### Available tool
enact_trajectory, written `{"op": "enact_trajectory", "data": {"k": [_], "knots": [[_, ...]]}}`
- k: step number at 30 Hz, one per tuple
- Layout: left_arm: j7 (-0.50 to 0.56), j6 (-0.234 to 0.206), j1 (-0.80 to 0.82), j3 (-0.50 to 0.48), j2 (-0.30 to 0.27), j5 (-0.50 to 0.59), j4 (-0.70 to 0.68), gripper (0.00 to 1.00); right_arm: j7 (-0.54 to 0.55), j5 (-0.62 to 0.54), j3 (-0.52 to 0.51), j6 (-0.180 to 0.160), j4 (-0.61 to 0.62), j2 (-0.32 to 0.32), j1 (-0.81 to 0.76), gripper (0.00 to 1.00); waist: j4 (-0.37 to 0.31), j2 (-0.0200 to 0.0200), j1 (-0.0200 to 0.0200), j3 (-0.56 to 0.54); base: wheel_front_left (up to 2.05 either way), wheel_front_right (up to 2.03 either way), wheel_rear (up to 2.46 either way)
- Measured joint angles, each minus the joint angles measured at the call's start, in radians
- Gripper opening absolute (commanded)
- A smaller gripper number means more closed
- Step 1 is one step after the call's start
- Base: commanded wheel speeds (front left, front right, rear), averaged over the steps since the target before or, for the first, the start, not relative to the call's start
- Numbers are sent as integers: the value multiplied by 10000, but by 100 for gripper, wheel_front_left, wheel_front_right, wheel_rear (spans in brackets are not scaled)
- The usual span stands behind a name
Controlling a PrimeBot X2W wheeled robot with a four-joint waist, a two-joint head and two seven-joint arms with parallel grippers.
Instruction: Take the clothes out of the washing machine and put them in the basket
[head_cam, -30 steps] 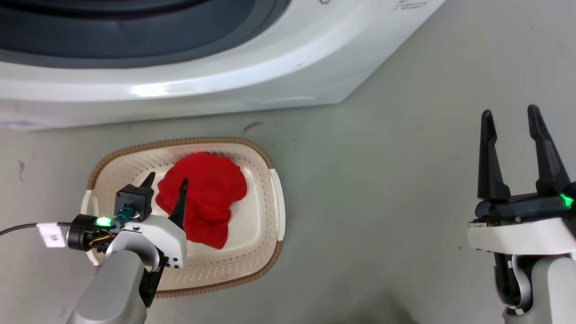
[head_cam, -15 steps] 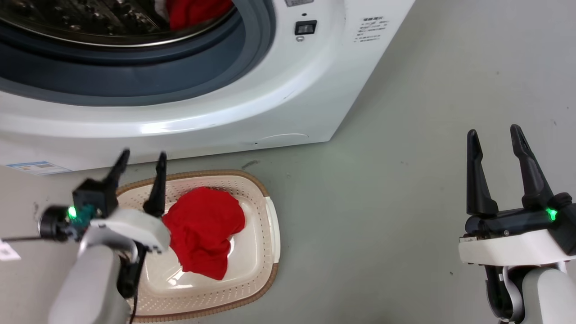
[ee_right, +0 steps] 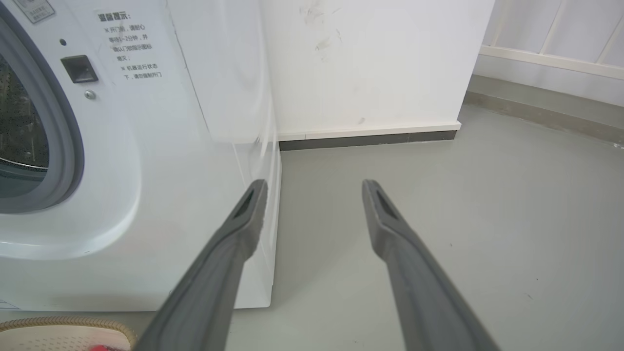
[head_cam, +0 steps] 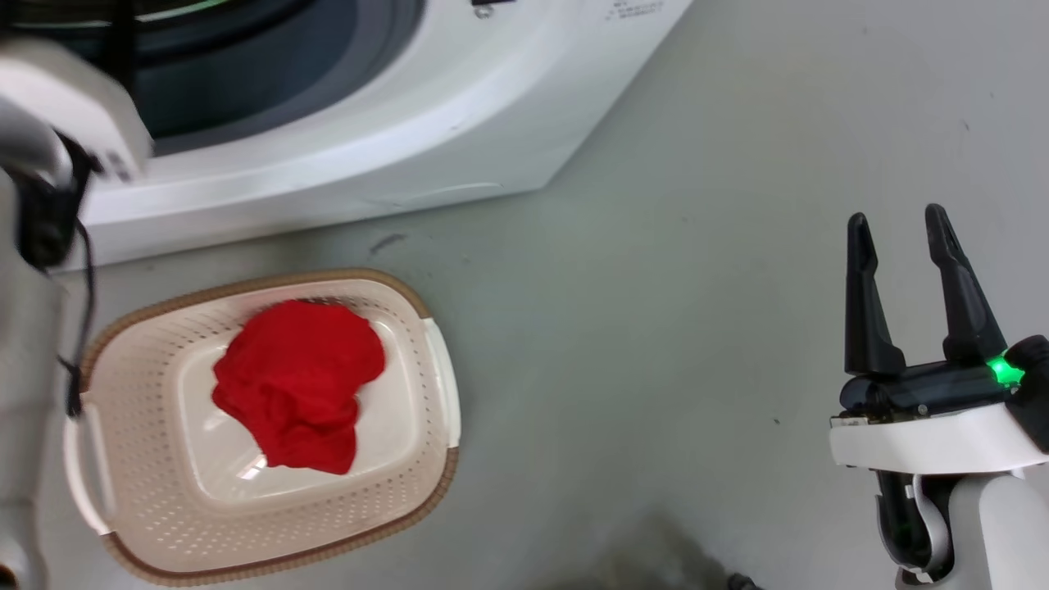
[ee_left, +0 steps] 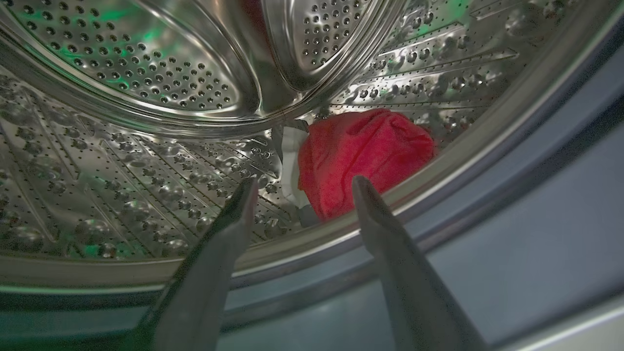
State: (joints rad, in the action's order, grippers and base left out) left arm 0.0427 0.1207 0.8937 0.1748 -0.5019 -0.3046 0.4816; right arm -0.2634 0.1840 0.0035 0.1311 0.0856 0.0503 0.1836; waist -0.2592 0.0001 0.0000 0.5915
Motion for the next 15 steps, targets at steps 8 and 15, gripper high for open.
{"op": "enact_trajectory", "data": {"k": [8,15], "knots": [[2667,82,3216,888,-817,-213,1060,100,0,393,512,0,100,6,224,100,-889,0,1,1018,0,0,0],[4376,86,5284,1187,-1446,-571,2165,100,0,918,1231,0,115,12,234,100,-1882,0,2,1729,0,0,0]]}}
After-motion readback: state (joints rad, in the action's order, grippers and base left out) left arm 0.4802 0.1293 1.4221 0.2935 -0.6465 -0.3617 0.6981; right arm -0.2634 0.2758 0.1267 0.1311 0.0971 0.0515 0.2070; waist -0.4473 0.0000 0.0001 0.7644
